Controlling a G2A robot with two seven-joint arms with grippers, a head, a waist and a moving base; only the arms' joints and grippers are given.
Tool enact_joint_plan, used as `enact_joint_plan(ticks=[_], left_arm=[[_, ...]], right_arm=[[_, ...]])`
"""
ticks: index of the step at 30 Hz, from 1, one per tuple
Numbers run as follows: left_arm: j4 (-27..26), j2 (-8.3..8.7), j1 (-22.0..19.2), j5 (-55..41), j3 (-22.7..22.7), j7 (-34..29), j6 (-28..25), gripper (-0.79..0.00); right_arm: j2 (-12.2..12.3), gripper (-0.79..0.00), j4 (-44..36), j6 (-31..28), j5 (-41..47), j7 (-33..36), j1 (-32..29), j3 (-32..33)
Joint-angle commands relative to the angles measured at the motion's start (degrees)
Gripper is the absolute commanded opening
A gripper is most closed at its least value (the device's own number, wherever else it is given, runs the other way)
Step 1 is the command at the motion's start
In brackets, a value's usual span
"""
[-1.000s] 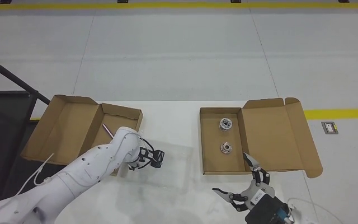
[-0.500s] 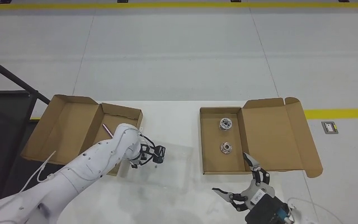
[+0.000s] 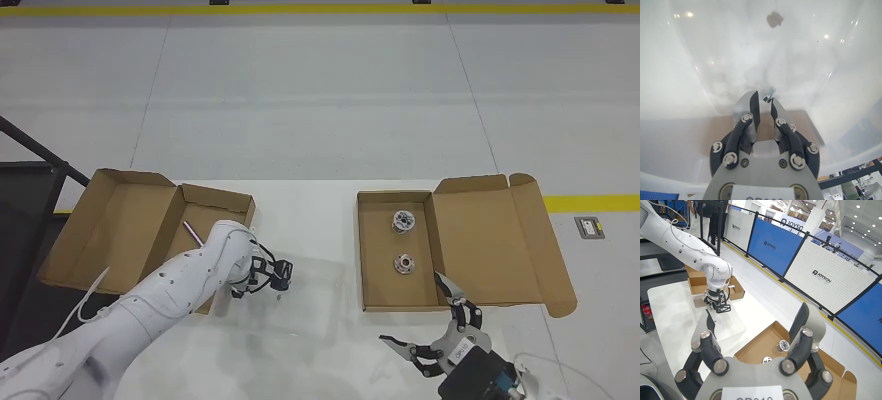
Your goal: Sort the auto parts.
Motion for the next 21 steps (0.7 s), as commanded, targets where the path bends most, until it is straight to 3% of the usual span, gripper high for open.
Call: enact_joint_plan(ticks=[1, 21], left_arm=[[0.26, -0.19, -0.16, 0.07, 0.00, -0.03, 0.03, -0.585], [0.32, -0.78, 0.02, 1.49, 0.00, -0.03, 0.03, -0.591]], right_arm=[[0.00, 0.000, 0.00, 0.00, 0.00, 0.00, 0.00, 0.00], [0.00, 0.000, 0.00, 0.00, 0.00, 0.00, 0.00, 0.00]])
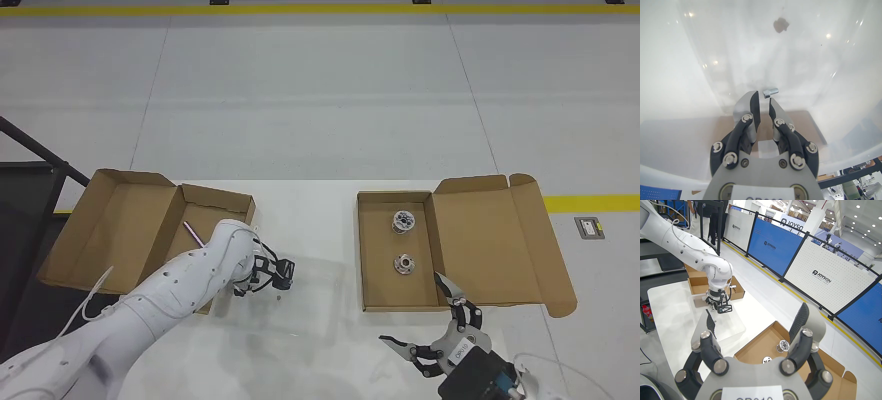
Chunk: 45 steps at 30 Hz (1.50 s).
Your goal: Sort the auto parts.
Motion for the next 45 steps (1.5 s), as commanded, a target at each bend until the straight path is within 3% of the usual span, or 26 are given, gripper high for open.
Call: enact_joint_plan(ticks=[1, 12, 27, 35, 40, 45], left_arm=[[-0.05, 0.00, -0.04, 0.06, 0.00, 0.00, 0.00, -0.591], [-0.74, -0.02, -0.03, -0.02, 0.00, 0.00, 0.00, -0.456], [-2.10, 0.71, 0.84, 0.36, 0.00, 0.00, 0.00, -0.437], [-1.27, 0.48, 1.00, 0.36, 0.00, 0.00, 0.00, -0.493], [-0.80, 0.13, 0.98, 0.55, 0.00, 0.00, 0.00, -0.579], [-0.51, -0.13, 0.89, 0.73, 0.00, 0.00, 0.00, -0.600]], right_arm=[[0.00, 0.000, 0.00, 0.00, 0.00, 0.00, 0.00, 0.00], [0.00, 0.000, 0.00, 0.00, 0.00, 0.00, 0.00, 0.00], [0.00, 0.000, 0.00, 0.00, 0.00, 0.00, 0.00, 0.00], [0.00, 0.000, 0.00, 0.00, 0.00, 0.00, 0.00, 0.00], [0.00, 0.000, 0.00, 0.00, 0.00, 0.00, 0.00, 0.00], [0.00, 0.000, 0.00, 0.00, 0.00, 0.00, 0.00, 0.00]])
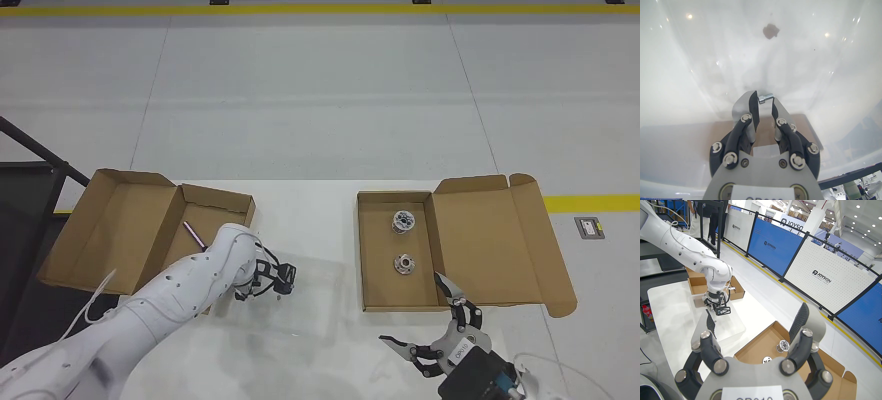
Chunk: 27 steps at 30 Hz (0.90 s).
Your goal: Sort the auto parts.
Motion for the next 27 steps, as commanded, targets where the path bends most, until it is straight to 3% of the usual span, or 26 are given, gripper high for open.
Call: enact_joint_plan(ticks=[1, 8, 15, 21, 27], left_arm=[[0.10, -0.09, -0.04, 0.03, 0.00, 0.00, 0.00, -0.656], [0.09, 0.21, -1.34, -1.95, 0.00, 0.00, 0.00, -0.662], [-2.32, 2.27, -2.33, -4.90, 0.00, 0.00, 0.00, -0.656], [-3.67, 3.22, -1.23, -5.23, 0.00, 0.00, 0.00, -0.468], [-3.59, 3.39, -1.21, -5.36, 0.00, 0.00, 0.00, -0.477]], right_arm=[[0.00, 0.000, 0.00, 0.00, 0.00, 0.00, 0.00, 0.00], [0.00, 0.000, 0.00, 0.00, 0.00, 0.00, 0.00, 0.00], [0.00, 0.000, 0.00, 0.00, 0.00, 0.00, 0.00, 0.00], [0.00, 0.000, 0.00, 0.00, 0.00, 0.00, 0.00, 0.00], [0.00, 0.000, 0.00, 0.00, 0.00, 0.00, 0.00, 0.00]])
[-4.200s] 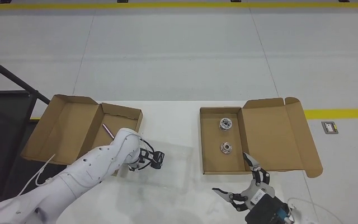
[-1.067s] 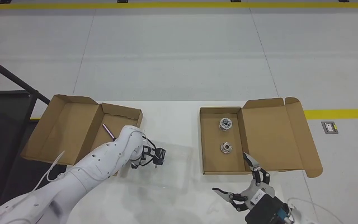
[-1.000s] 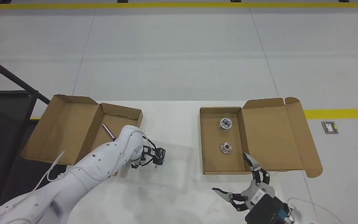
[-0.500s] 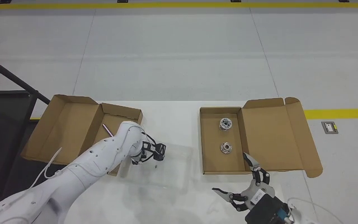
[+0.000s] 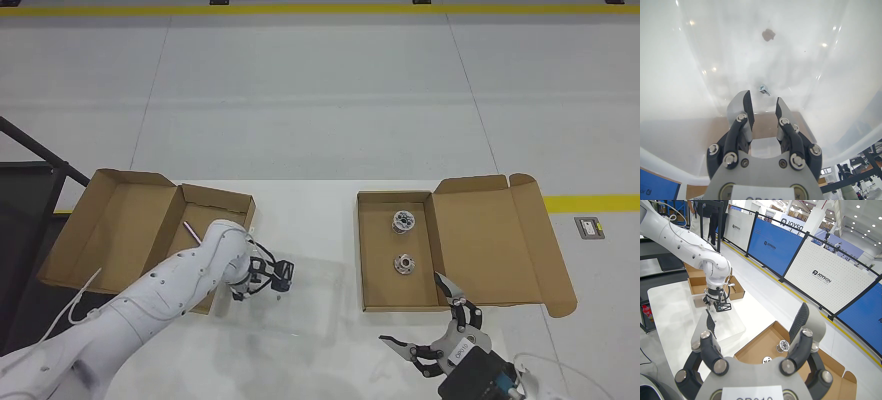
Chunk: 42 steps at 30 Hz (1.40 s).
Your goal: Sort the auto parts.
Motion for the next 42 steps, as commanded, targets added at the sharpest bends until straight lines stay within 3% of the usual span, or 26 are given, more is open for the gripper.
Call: enact_joint_plan(ticks=[1, 24, 33, 37, 42], left_arm=[[0.19, -0.09, -0.08, -0.35, 0.00, 0.00, 0.00, -0.483], [5.04, -3.02, 0.52, 0.18, 0.00, 0.00, 0.00, -0.542], [7.27, -4.45, 0.40, 0.18, 0.00, 0.00, 0.00, -0.683], [8.11, -4.98, 0.38, 0.04, 0.00, 0.00, 0.00, -0.782], [8.94, -5.62, 0.31, 0.02, 0.00, 0.00, 0.00, -0.785]], right_arm=[[0.00, 0.000, 0.00, 0.00, 0.00, 0.00, 0.00, 0.00], [0.00, 0.000, 0.00, 0.00, 0.00, 0.00, 0.00, 0.00], [0.00, 0.000, 0.00, 0.00, 0.00, 0.00, 0.00, 0.00], [0.00, 0.000, 0.00, 0.00, 0.00, 0.00, 0.00, 0.00], [0.00, 0.000, 0.00, 0.00, 0.00, 0.00, 0.00, 0.00]])
